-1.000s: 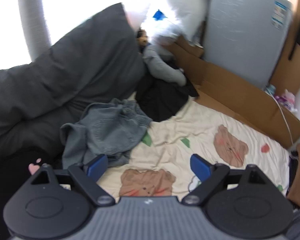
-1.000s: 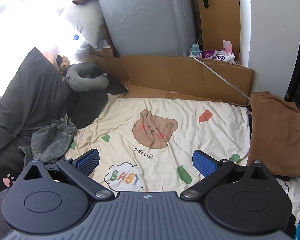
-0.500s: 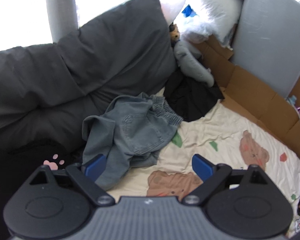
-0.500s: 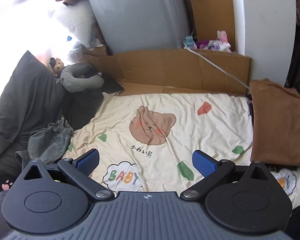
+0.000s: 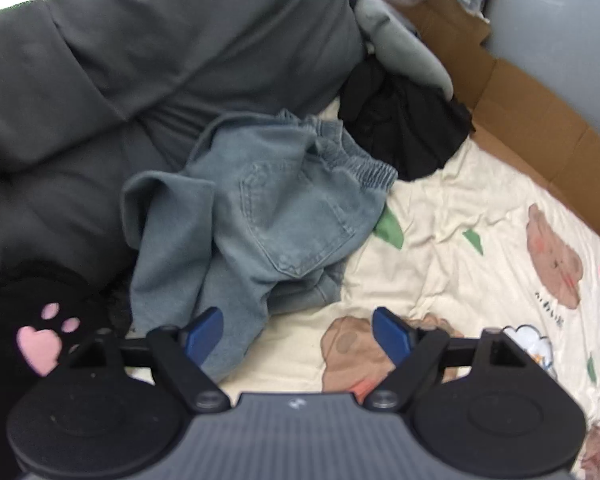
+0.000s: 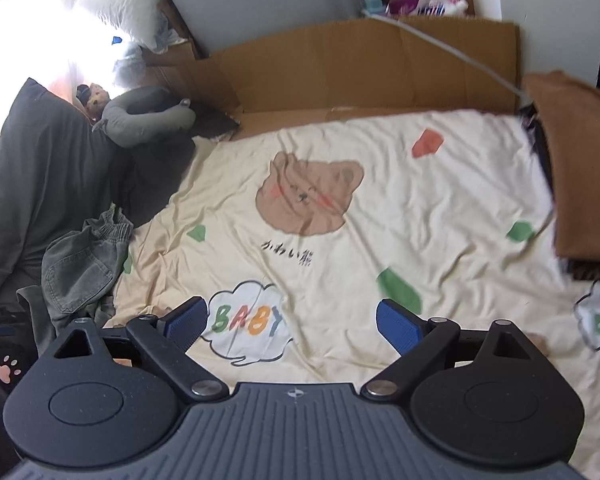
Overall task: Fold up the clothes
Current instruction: 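Move the left tool toward the light-blue jeans and grasp a leg, then lift the jeans with the left tool while the right tool grasps the other leg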
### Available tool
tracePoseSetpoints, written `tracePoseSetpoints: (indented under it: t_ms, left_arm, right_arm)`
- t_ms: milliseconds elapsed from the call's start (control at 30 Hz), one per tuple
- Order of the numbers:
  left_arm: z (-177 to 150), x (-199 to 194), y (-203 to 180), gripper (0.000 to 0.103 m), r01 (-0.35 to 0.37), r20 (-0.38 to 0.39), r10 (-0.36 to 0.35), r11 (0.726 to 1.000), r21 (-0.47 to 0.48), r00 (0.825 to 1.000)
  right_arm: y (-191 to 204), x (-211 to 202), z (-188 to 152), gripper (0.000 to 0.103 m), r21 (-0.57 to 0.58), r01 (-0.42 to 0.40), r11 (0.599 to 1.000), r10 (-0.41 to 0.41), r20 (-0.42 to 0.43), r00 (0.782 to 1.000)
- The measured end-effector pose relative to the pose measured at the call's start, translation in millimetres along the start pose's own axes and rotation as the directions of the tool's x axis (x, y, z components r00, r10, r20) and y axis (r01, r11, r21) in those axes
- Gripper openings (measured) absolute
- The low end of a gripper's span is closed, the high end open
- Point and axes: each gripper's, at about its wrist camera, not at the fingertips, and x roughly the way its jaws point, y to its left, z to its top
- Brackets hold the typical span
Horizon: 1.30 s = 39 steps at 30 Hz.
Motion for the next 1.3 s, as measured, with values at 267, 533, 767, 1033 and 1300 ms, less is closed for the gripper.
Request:
tracePoseSetpoints:
  t_ms: [267, 533, 767, 1033, 1300]
  left_arm:
    - [-14, 69, 3, 0.07, -0.07, -0.063, 0.074, 0.996, 0.055, 0.995]
    - [-35, 109, 14, 0.06, -0.127, -0.072, 0.132, 0.99, 0.062, 0.989]
    - [-39, 134, 13, 0.044, -0.226, -0.025, 0.232, 0.965, 0.13, 0.972]
    - [-35, 162, 22, 0.055, -0.276, -0.061, 0.288, 0.949, 0.154, 0.956]
    - [-26, 169, 50, 0.042, -0.216, -0.112, 0.224, 0.973, 0.079, 0.968]
  right_arm:
    - [-3, 31, -27, 0.094, 0.039, -0.02, 0.999, 0.022, -0.062, 0.998]
    - [-1, 63, -39, 0.083, 0.046, -0.04, 0.998, 0.046, -0.145, 0.988]
    - [-2, 73, -47, 0.083, 0.034, -0.035, 0.999, 0.04, -0.177, 0.983]
    - [-6, 89, -56, 0.083, 0.058, -0.034, 0.998, 0.045, -0.208, 0.977]
    - [1, 99, -57, 0.083, 0.061, -0.054, 0.997, 0.066, -0.218, 0.974]
